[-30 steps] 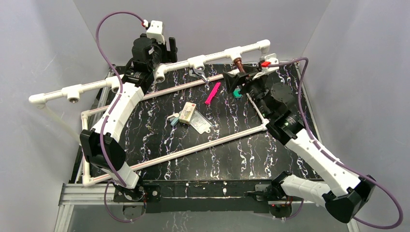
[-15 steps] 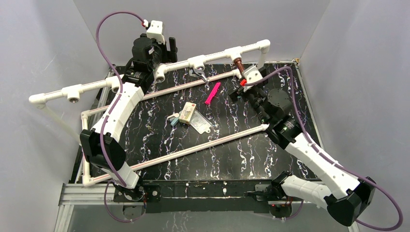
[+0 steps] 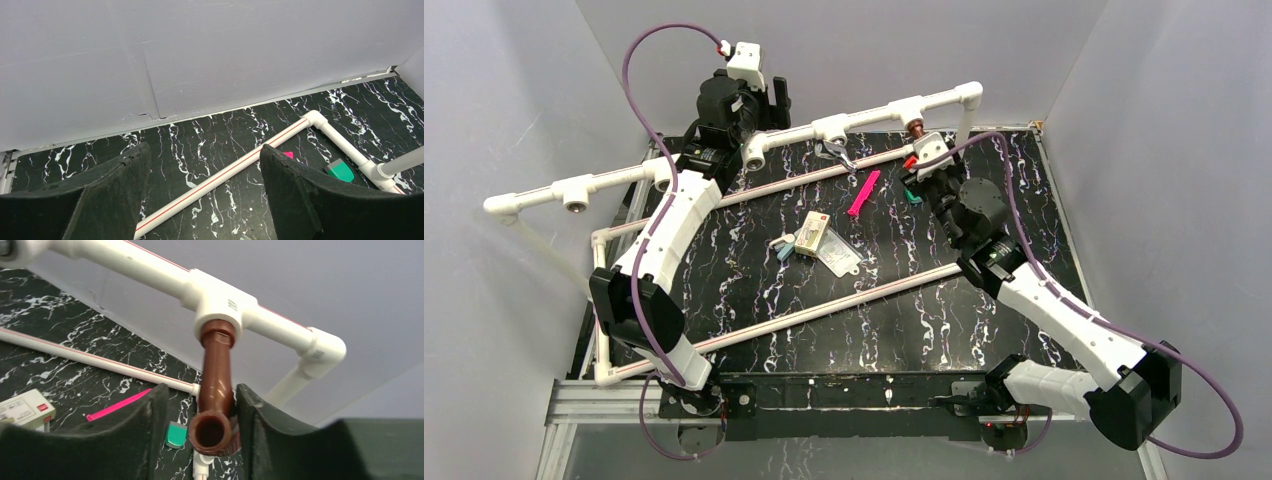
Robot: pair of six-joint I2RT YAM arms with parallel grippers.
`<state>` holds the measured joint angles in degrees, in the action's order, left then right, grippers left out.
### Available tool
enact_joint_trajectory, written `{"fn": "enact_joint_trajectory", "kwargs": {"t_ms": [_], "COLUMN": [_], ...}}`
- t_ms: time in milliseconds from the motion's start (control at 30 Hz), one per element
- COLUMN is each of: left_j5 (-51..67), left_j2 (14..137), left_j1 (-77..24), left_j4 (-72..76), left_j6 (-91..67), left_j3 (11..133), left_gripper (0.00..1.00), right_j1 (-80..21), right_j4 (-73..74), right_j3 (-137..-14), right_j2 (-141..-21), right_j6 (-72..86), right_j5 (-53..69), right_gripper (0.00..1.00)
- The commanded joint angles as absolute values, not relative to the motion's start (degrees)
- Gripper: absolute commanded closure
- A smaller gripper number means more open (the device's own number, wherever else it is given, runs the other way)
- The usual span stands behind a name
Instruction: Install the water faucets
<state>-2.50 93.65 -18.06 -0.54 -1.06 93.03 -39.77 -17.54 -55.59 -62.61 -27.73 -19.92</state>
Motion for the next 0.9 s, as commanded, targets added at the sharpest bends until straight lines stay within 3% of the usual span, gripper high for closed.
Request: {"fn": "enact_joint_trajectory", "kwargs": {"t_ms": [0, 133, 167, 333, 633, 867], "left_j5": [-1.72, -1.79, -1.84, -1.85, -1.69, -1.67], "left_j2": [99.75, 99.67, 99.57, 99.47, 99.45, 99.67], "left_j1": [-18.90, -18.90, -18.90, -18.90, -18.94, -18.90], "left_j4": [-13.55, -13.68, -13.64, -13.61, -13.54, -13.51], "left_j6": [-0.66, -0.70, -0.70, -0.64, -0.65, -0.79], "left_j3": [87.79, 87.79, 87.75, 87.79, 87.65, 87.64], "left_gripper": [0.23, 0.23, 0.23, 0.23, 0.23, 0.23], "right_j1": [-39.64, -39.42, -39.35, -37.69, -29.52, -29.26], "right_j4": [-24.46, -24.71, -24.86, -23.82, -19.96, -18.87], "right_j3": [-56.18, -56.83, -56.93, -58.09, -57.13, -57.35], "right_j2": [-63.40, -64.82, -64.99, -65.36, -64.46, -63.90], "right_j6": [-28.52, -27.47, -26.86, -18.42, 10.94, 8.78], "right_j5": [-23.42, -23.42, -23.45, -22.35, -14.10, -11.30], "right_gripper": [0.53, 0.94, 0.99, 0.99, 0.99, 0.99]}}
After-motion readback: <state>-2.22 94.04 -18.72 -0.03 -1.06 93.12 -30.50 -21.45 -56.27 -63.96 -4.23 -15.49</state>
